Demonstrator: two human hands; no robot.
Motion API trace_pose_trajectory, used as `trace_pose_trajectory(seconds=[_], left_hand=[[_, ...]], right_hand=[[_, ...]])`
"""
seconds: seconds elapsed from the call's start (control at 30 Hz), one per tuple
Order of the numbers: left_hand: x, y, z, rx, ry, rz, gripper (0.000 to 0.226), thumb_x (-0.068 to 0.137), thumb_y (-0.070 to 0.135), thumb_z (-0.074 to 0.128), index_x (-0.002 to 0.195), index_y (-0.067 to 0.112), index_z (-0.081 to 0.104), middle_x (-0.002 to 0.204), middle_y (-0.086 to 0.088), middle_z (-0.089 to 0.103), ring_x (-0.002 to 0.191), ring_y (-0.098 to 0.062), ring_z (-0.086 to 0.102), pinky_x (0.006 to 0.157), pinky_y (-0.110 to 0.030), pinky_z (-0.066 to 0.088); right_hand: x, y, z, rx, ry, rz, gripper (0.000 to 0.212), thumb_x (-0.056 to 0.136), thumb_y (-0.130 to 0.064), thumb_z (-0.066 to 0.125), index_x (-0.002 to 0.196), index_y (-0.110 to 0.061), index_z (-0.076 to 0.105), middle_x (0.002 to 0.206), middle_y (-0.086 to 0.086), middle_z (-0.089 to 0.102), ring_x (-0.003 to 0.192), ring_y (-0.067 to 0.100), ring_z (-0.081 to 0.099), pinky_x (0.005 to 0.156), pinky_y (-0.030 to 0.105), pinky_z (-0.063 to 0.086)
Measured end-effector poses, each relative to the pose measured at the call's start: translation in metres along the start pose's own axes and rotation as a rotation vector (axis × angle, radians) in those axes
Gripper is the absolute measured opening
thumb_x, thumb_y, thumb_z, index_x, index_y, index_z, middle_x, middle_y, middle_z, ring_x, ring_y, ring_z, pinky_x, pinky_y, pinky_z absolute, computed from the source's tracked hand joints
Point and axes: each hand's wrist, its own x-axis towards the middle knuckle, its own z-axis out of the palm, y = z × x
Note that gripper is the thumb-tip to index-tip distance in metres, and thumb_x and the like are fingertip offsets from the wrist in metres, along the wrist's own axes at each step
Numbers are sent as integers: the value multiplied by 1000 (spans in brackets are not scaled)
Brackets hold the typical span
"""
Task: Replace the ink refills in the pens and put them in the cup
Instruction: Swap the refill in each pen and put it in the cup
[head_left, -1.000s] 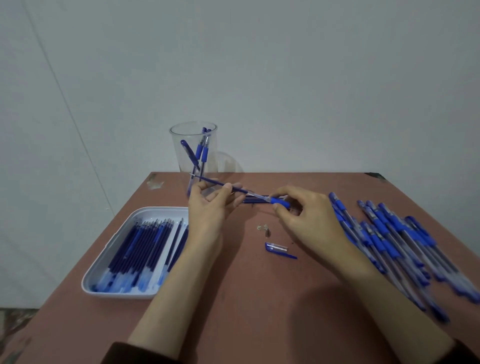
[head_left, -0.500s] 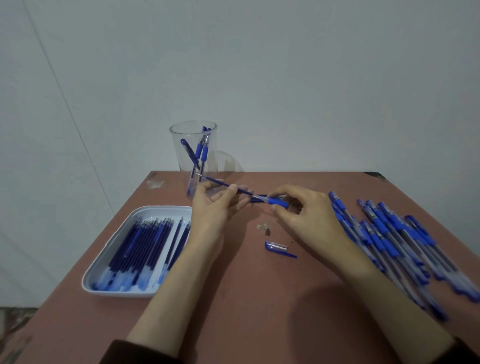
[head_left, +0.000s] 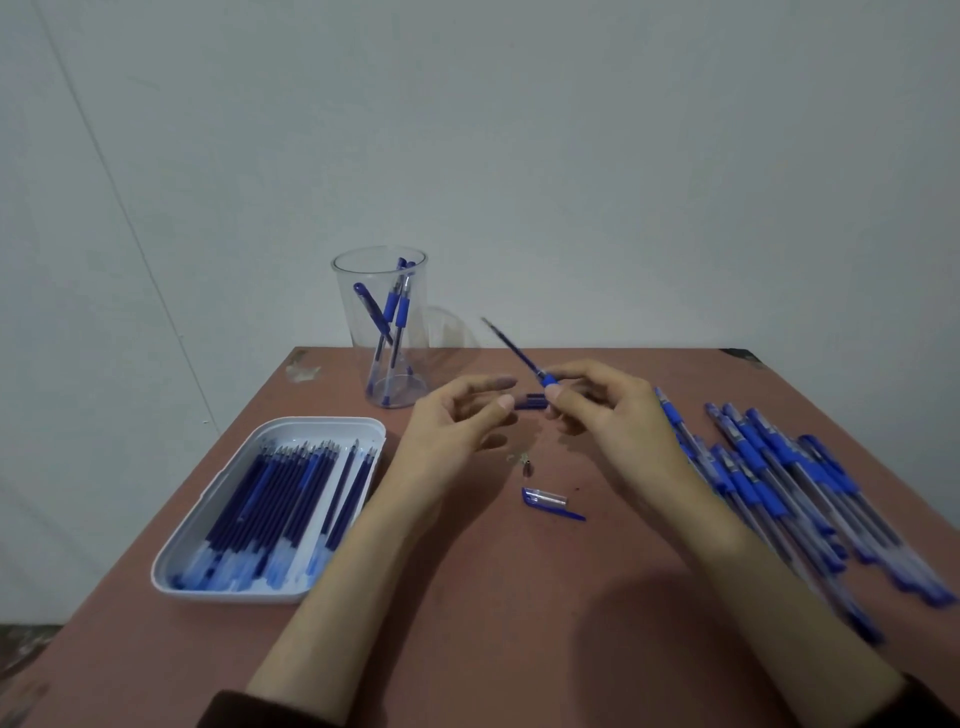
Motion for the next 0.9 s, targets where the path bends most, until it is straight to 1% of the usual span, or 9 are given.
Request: trace_pose_trajectory(seconds=[0.07,0.13,0.2,0.3,0.5,0.6,0.7,0.8,0.9], left_hand=[[1,-4,-1,152,0,13,19,88,7,63,97,22,69,95,-2,73,84,-7,66,65,-13,49],[1,-8,-2,349,-11,30,17,86,10,66,96,24,72,93,1,73,83,-5,66,66,-11,47],[1,-11,-2,554,-54,54,15,85,18,69,98,23,73,90,8,73,78,0,65,71,-10,46],[-2,-13,-2,840,-127,106,20,83,33,71,102,25,73,91,11,71,75,5,59,67,-1,40],[1,-15,-1,906,-156,157,17,81,24,73,98,22,75,89,7,71,74,2,56,67,-2,39],[2,-14,0,810,-98,161,9,81,21,73,89,20,76,82,5,72,72,-1,59,66,-6,43],[4,-10,0,417,52,74,6,82,13,72,84,19,73,71,6,67,59,2,58,59,-11,46],[4,-2,-3,8,138,-16,10,83,9,70,87,17,73,77,0,70,69,-2,63,61,-11,48],[3,3,-6,-189,150,-60,10,84,8,67,88,15,72,81,0,70,74,-6,65,67,-14,51]], right_hand=[[1,-4,-3,179,2,79,14,91,-12,60,94,-21,69,71,3,69,63,13,58,67,34,48],[2,-7,-6,309,16,145,14,92,-12,58,102,-13,68,72,5,69,64,15,57,65,31,45],[3,-9,-7,380,38,193,18,93,-13,57,108,-9,66,72,5,69,64,16,57,64,29,45],[3,-10,-8,404,50,217,20,93,-12,56,110,-8,66,71,4,69,63,16,57,63,28,46],[1,-10,-7,380,31,209,17,92,-12,58,106,-8,67,71,5,68,63,16,57,62,27,47],[2,-9,-6,376,28,208,16,91,-11,58,104,-8,68,71,6,68,62,16,56,62,29,46],[1,-7,-5,333,17,178,13,91,-10,59,98,-13,69,70,6,67,61,16,54,62,33,43],[1,-4,-3,169,33,94,17,88,-9,62,88,-25,70,68,0,66,62,13,52,65,36,44],[0,0,-1,-101,48,-57,19,85,-13,67,84,-32,70,70,-6,66,65,10,56,65,24,47]])
